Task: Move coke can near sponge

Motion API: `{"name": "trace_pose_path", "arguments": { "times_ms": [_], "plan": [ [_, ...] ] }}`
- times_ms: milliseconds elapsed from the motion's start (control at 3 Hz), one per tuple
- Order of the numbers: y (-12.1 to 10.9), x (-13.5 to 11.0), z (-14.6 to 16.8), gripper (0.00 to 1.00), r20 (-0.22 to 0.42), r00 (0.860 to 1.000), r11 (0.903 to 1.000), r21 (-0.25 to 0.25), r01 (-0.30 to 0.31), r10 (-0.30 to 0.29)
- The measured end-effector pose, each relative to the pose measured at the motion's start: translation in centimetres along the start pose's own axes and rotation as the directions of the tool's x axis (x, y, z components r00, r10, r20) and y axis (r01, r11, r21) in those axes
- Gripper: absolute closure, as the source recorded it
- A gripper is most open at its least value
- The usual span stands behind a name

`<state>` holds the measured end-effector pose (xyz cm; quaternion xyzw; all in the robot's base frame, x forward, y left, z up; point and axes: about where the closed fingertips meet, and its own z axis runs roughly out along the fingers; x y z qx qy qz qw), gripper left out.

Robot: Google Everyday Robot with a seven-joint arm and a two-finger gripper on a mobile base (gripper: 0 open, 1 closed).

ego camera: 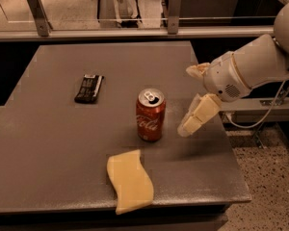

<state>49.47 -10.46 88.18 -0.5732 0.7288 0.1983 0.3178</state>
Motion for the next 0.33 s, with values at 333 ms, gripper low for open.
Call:
{"name": "trace_pose_path", "arguments": {
  "times_ms": [333],
  "plan": [
    [0.0, 0.0, 0.0, 0.0, 0.0, 1.0, 1.0, 0.0, 0.0, 0.0]
  ]
}}
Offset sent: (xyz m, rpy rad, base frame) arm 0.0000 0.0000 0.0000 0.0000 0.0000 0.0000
